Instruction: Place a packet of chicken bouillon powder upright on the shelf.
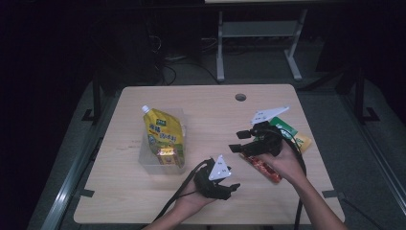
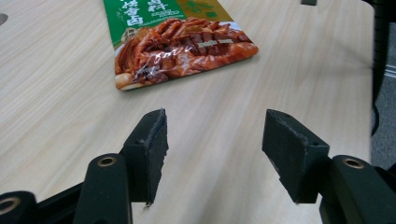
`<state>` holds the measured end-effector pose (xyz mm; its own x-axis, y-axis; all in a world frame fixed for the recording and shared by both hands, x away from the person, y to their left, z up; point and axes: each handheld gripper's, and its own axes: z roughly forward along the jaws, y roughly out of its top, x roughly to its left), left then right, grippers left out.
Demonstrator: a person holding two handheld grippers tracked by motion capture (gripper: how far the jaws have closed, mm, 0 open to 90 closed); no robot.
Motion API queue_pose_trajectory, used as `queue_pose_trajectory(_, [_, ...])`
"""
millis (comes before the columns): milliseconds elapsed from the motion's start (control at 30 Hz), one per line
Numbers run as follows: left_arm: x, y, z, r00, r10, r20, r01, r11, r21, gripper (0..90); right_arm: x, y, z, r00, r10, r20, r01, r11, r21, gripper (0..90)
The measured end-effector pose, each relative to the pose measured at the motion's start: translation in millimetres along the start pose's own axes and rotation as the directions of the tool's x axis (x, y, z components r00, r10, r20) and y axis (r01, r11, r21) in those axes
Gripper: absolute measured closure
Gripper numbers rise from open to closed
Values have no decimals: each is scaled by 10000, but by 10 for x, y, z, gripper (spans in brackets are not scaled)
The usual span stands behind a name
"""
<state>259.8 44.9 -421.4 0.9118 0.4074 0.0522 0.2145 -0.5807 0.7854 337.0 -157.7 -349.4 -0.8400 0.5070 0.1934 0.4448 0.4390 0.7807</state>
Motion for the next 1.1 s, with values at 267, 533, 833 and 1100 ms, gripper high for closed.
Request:
queue_pose_trajectory(267, [119, 23, 244, 10000, -66, 22, 65, 9993, 356, 515, -209, -300, -215, 9920, 870, 915, -881, 9961, 82, 343])
queue_pose_trajectory(533, [224, 112, 459, 9999, -144, 78, 138, 9972, 735, 626, -427, -545, -362, 9666, 1680, 1937, -1728, 9849, 81, 329])
queue_pose_trajectory(833, [329, 231, 657, 9994, -344, 67, 337, 9957, 862, 749, -607, -761, -495, 9356, 2378, 2611, -2479, 9688, 63, 319])
queue_pose_trajectory(1100, [395, 316, 901, 9997, -221, 79, 210, 9924, 1215, 892, -773, -935, -578, 8957, 2925, 3348, -3146, 9492, 123, 312])
